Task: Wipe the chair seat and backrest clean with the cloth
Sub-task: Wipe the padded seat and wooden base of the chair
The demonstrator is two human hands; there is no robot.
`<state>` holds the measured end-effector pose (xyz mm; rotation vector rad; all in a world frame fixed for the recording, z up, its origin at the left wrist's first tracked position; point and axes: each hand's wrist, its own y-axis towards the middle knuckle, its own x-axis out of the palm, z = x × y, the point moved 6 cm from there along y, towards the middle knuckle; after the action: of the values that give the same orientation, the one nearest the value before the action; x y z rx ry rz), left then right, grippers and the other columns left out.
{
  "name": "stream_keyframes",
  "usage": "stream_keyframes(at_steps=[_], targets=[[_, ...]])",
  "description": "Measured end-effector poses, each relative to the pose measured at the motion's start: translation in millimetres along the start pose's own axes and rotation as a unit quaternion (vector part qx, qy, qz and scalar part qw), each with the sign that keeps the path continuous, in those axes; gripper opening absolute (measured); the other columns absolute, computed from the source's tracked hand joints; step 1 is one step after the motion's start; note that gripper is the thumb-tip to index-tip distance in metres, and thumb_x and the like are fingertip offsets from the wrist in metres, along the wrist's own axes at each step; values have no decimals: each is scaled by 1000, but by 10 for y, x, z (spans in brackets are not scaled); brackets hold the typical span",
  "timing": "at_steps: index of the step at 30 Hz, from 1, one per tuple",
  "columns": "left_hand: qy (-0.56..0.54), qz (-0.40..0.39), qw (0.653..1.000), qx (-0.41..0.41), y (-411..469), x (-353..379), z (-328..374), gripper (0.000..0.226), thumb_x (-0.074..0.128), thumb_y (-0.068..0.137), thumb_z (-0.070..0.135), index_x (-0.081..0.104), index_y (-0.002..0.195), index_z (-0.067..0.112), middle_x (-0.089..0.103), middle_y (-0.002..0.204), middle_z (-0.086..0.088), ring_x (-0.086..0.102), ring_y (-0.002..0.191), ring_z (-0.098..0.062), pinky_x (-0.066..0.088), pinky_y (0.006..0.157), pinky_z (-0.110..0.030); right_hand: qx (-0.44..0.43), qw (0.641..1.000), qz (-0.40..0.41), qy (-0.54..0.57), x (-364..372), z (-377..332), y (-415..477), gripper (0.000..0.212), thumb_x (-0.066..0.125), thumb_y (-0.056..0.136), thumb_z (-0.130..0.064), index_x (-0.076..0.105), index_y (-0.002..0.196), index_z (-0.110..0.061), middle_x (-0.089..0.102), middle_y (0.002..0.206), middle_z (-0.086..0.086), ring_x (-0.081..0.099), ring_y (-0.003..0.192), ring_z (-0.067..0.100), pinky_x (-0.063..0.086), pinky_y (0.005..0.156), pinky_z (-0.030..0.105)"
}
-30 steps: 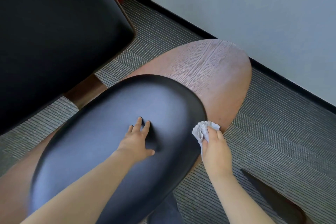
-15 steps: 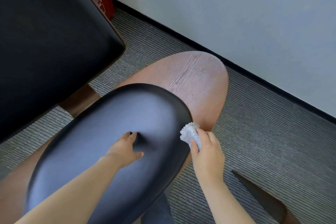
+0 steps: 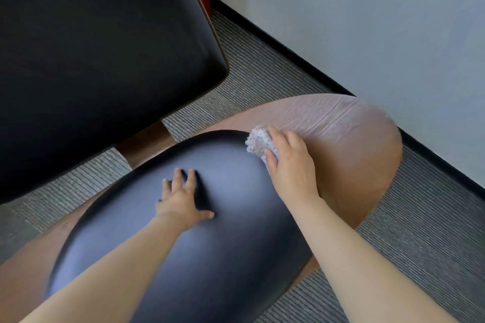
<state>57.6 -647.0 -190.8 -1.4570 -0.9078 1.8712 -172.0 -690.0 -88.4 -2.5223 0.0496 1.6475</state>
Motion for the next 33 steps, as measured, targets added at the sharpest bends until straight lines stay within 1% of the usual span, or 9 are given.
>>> stream_keyframes(at_steps=[2, 5, 10, 14, 18, 21, 23, 26, 33], targets=[[5, 2, 999, -37, 95, -13, -65, 130, 74, 60, 68, -15, 149, 33, -21, 157, 0, -9, 145, -36, 27, 111, -52, -19, 1000, -9, -9, 120, -74, 214, 48, 60, 90, -16, 49, 136, -12, 54, 116, 9, 51, 104, 26, 50, 80, 37], [5, 0, 998, -67, 185, 32, -157, 141, 73, 51, 75, -24, 146, 35, -29, 156, 3, -15, 145, -36, 23, 110, -57, -48, 999, -21, -8, 335, -202, 474, 44, 60, 90, -14, 52, 132, -11, 55, 116, 8, 51, 105, 26, 49, 81, 37], [3, 15, 998, -58, 246, 131, -249, 144, 68, 47, 81, -29, 143, 37, -34, 153, 5, -19, 144, -36, 20, 109, -63, -110, 992, -53, -22, 809, -498, 804, 40, 60, 89, -15, 56, 128, -13, 58, 116, 7, 52, 102, 29, 49, 81, 42], [11, 16, 998, -62, 279, 162, -257, 145, 67, 47, 81, -33, 141, 36, -39, 151, 4, -22, 143, -38, 16, 109, -65, -131, 985, -93, -57, 1241, -716, 992, 42, 56, 91, -16, 51, 133, -17, 56, 122, 4, 50, 105, 28, 44, 87, 40], [8, 14, 998, -65, 303, 191, -254, 144, 68, 50, 80, -36, 139, 35, -42, 149, 3, -25, 141, -40, 13, 110, -66, -166, 960, -193, -116, 1722, -800, 1004, 46, 48, 96, -19, 39, 141, -21, 44, 144, 0, 39, 131, 22, 29, 103, 40], [12, 11, 998, -65, 304, 192, -244, 142, 66, 52, 79, -38, 137, 34, -43, 148, 1, -26, 141, -41, 12, 110, -67, -177, 940, -255, -145, 1886, -775, 964, 45, 35, 101, -29, 32, 146, -22, 29, 155, 2, 23, 143, 17, 7, 116, 41], [14, 8, 998, -65, 304, 189, -244, 142, 66, 53, 80, -39, 137, 33, -43, 148, 1, -26, 141, -42, 12, 110, -67, -169, 938, -263, -149, 1880, -762, 970, 46, 29, 102, -33, 30, 147, -23, 25, 156, 3, 18, 145, 18, 1, 117, 42], [11, 2, 998, -65, 292, 181, -232, 142, 66, 53, 79, -38, 137, 33, -43, 148, 1, -26, 140, -42, 11, 110, -67, -156, 938, -266, -157, 1865, -715, 986, 46, 24, 103, -36, 30, 147, -25, 26, 156, 3, 17, 145, 19, 1, 117, 41], [5, -1, 998, -65, 298, 187, -232, 142, 67, 52, 79, -41, 134, 34, -42, 149, 2, -26, 141, -41, 11, 110, -67, -124, 950, -228, -174, 1711, -533, 1042, 46, 22, 102, -37, 35, 145, -23, 31, 153, 2, 19, 143, 19, 1, 117, 40]])
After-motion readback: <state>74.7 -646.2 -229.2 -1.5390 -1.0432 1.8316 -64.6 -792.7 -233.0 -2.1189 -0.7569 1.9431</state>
